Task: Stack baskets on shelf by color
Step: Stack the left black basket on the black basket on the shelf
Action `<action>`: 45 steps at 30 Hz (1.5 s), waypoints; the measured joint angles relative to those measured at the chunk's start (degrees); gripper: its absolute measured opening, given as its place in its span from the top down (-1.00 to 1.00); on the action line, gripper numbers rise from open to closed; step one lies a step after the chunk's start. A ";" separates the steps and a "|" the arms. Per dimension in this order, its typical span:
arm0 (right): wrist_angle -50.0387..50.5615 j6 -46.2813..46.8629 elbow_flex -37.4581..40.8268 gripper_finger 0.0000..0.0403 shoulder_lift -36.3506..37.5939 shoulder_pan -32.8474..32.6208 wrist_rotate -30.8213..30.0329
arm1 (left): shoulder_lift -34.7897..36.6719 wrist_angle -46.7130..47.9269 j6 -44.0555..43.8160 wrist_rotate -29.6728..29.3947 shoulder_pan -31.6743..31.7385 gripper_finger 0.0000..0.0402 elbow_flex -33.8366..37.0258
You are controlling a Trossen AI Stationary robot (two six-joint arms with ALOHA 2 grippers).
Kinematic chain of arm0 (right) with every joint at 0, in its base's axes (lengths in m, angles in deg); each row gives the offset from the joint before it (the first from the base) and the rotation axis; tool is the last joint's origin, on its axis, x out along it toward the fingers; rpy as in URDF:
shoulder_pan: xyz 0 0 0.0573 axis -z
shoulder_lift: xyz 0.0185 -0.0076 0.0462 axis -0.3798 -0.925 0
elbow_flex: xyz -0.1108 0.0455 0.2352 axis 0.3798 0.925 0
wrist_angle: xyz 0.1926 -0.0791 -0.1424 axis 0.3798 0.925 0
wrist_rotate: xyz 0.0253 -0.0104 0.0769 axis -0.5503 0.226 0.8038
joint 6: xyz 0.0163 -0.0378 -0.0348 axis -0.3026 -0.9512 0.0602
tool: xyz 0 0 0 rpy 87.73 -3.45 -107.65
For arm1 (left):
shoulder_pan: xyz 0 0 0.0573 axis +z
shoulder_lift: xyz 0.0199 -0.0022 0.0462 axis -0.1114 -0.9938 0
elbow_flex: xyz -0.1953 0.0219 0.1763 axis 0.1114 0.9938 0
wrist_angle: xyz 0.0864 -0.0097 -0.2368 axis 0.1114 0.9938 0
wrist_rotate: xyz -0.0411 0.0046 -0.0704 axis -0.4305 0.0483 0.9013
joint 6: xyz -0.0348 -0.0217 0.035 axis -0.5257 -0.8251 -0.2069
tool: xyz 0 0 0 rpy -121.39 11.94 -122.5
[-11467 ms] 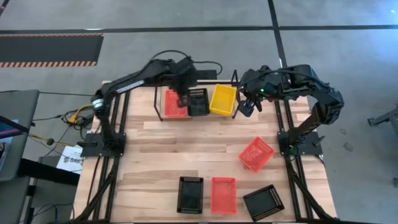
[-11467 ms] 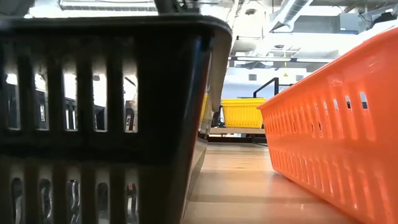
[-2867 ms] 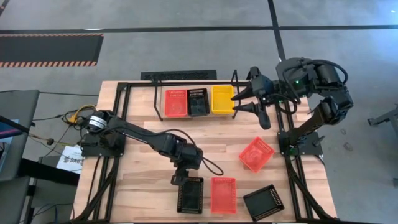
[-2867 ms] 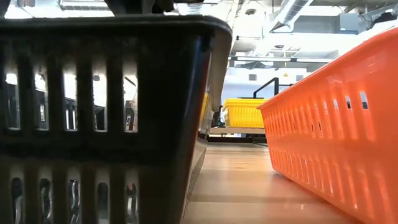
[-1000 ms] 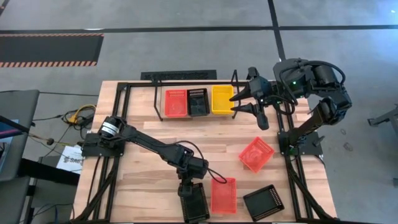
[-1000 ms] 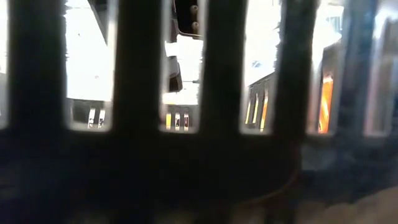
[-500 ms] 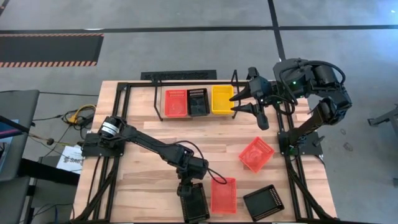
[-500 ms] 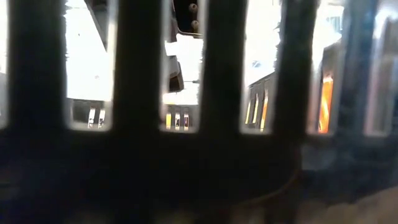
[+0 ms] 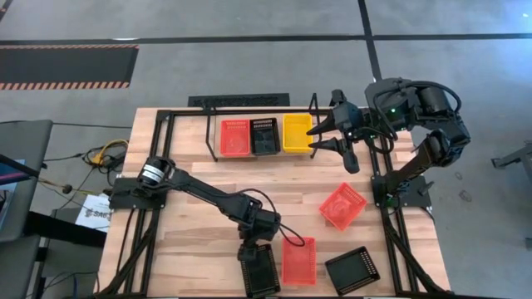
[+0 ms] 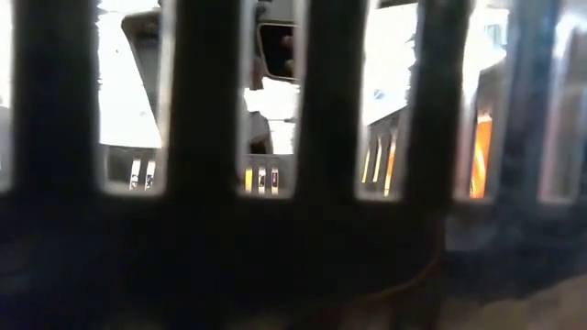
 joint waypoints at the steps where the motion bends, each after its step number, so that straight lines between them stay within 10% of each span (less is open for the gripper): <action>1: -0.04 0.00 0.00 0.23 0.00 0.00 0.02 | -0.08 0.44 -0.17 0.70 0.00 0.24 0.00; 8: -0.02 0.01 0.00 0.23 0.00 0.00 0.09 | -0.64 -1.09 -0.61 0.60 0.11 0.29 -0.33; 17: -0.20 0.04 0.00 0.23 0.00 -0.04 0.11 | -0.64 -0.80 -0.79 -0.58 0.11 0.95 -0.28; 25: -0.45 0.83 0.00 0.23 0.00 -0.04 0.11 | -0.64 5.85 1.97 -3.02 1.71 0.99 -3.19; 45: -0.38 1.42 0.02 0.23 1.50 -0.03 0.11 | -0.42 50.32 19.44 -32.04 15.49 1.00 -49.16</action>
